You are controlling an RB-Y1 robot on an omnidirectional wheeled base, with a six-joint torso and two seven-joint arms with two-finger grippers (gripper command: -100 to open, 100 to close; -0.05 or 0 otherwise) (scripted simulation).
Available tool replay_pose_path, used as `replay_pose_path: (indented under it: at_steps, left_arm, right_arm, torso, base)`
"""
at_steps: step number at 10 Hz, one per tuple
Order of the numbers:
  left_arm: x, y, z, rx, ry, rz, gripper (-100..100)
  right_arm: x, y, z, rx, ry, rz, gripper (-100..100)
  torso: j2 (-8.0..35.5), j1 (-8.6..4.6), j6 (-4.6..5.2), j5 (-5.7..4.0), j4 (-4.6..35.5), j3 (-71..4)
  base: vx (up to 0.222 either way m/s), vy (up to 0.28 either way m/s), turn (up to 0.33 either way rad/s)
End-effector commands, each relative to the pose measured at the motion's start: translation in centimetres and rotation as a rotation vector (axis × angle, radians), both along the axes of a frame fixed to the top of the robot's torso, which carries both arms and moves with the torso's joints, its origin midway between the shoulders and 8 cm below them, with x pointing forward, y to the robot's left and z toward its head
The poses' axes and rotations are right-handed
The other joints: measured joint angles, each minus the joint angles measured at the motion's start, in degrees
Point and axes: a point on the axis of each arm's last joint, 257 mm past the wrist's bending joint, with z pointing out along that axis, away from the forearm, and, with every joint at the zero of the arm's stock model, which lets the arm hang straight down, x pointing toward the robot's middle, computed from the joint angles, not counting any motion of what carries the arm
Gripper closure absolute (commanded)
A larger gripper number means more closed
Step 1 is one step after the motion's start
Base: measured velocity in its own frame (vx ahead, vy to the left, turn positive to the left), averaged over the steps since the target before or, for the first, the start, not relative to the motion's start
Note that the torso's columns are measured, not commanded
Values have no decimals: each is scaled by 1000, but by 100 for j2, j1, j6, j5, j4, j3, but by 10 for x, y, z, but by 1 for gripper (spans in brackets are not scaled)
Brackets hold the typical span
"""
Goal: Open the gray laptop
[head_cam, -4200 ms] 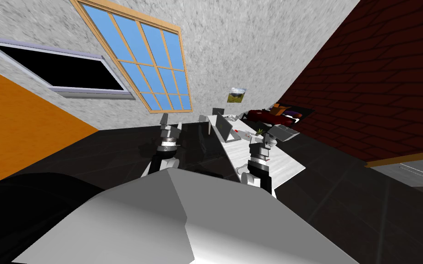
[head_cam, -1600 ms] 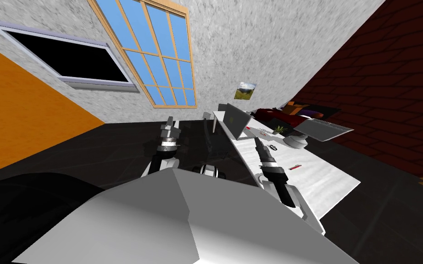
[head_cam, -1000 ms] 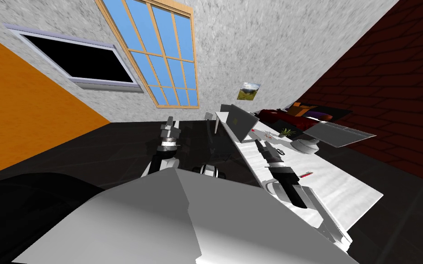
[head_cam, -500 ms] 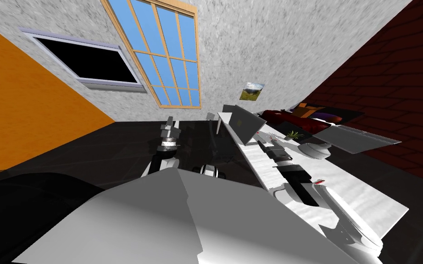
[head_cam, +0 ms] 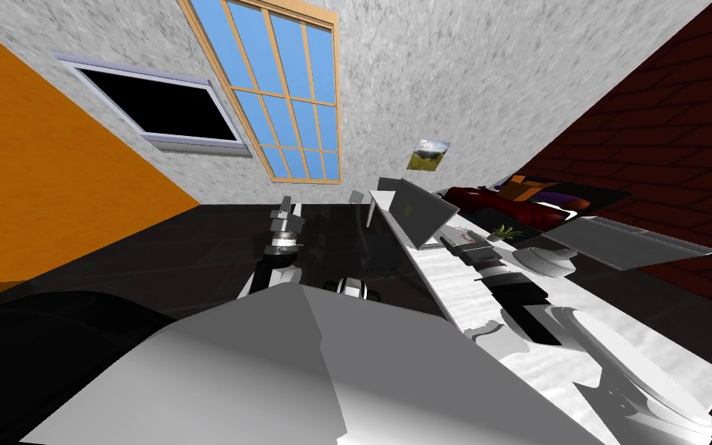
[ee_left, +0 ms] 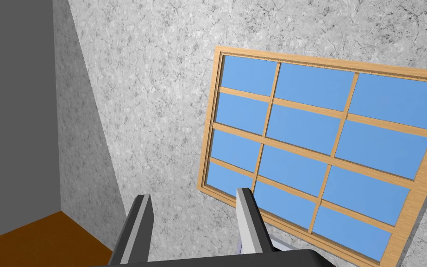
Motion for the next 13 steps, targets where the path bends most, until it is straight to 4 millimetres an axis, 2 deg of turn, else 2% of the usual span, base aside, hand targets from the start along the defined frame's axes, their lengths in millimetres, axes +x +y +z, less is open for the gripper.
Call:
replay_pose_path:
  at_steps: [1, 3, 4, 10, 11, 13]
  left_arm:
    - [0, 0, 0, 0, 0, 0, 0]
    - [0, 0, 0, 0, 0, 0, 0]
    - [0, 0, 0, 0, 0, 0, 0]
    - [0, 0, 0, 0, 0, 0, 0]
    - [0, 0, 0, 0, 0, 0, 0]
    - [0, 0, 0, 0, 0, 0, 0]
  right_arm:
    - [5, -14, 7, -135, 0, -11, -100]
    - [11, -29, 18, -280, -4, -24, -100]
    - [12, -29, 19, -284, -4, -22, -100]
    - [26, -58, 53, -612, -26, -48, -100]
    - [25, -56, 49, -577, -22, -43, -100]
    - [28, -83, 49, -583, -1, -106, -100]
  torso:
    - [0, 0, 0, -1, 0, 0]
    - [13, -10, 0, -3, 4, 8]
    - [7, -6, 0, -2, 2, 5]
    - [9, -7, 1, -3, 2, 6]
    - [7, -6, 0, -2, 2, 5]
    - [20, -14, -10, -7, 2, 12]
  base:
    - [37, 39, 19]
    - [31, 36, 41]
    - [32, 25, 16]
    - [35, 30, 36]
    - [16, 13, 6]
    - [-80, -16, 285]
